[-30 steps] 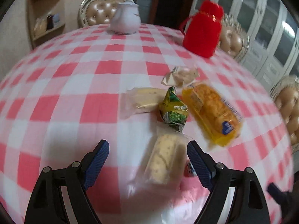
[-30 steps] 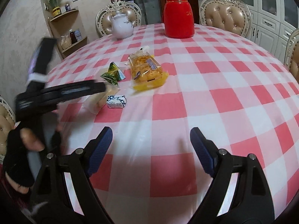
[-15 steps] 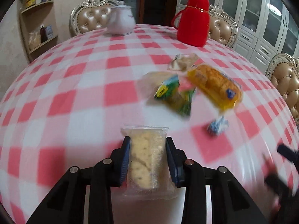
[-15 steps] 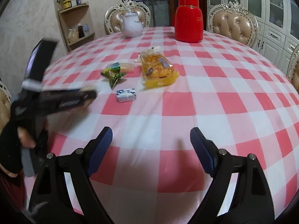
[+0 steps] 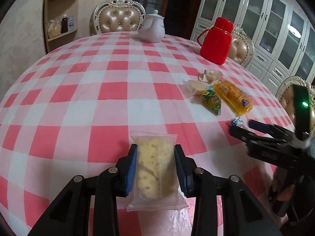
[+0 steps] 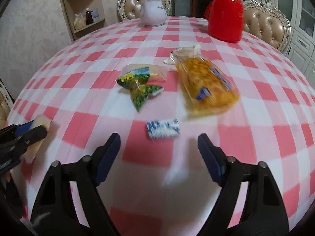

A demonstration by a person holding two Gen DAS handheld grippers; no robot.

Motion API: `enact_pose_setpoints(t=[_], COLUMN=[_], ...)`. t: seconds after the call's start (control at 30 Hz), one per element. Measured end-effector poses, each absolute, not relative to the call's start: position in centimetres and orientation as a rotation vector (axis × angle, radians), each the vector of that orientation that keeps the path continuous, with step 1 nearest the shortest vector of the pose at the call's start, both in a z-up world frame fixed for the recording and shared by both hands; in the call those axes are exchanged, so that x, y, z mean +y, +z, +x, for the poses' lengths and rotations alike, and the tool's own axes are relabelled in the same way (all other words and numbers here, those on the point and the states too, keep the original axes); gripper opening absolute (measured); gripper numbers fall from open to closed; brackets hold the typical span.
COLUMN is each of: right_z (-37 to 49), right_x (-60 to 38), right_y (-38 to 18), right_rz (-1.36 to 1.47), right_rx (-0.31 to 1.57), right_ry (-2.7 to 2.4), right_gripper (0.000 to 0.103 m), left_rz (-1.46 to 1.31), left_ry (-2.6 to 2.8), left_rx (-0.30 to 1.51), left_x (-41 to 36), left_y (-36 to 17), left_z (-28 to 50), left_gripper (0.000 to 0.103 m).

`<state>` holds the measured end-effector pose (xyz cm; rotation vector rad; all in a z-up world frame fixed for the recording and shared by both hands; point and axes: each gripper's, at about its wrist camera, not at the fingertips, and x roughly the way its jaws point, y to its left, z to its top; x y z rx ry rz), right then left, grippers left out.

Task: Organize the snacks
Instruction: 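Grasp the clear cookie packet with the left gripper while the right gripper grasps the blue-white candy, then carry the cookie packet and blue-white candy to the white box and open both grippers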

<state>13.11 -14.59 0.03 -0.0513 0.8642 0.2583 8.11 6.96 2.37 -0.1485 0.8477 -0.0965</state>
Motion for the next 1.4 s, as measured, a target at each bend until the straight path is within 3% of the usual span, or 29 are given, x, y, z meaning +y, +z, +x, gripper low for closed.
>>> enact_pose_setpoints(t=[0.03,0.1,0.17,0.7,1.4], right_z=[13.6,14.0,13.6,3.3,-3.3], right_x=[-14.3,-13.9,-13.9,-11.8,-9.1], right_y=[-0.1,-0.4,-0.3,3.4,4.0], right_rz=[-0.067,-0.096,-0.105,-0.034,-0.06], right_rx=[0.875,0.893,0.882,0.742,0.678], right_ry=[0.252,0.234,0.244,0.349,0.425], right_gripper=[0.07,0.049,0.038,0.038,0.038], left_rz=[-0.142,-0.138,-0.147,-0.205,-0.165], left_ry=[-0.096,-0.095,-0.101,-0.105,0.183], left_rx=[0.848,0.85,0.857,0.767,0.563], left_x=[6.9,6.8,6.9,7.7,9.4], left_y=[2.4,2.3,2.0,2.6,5.2], left_z=[8.1,8.2,8.3,6.8,-6.0], left_gripper=[0.038,0.038,0.038,0.038,0.038])
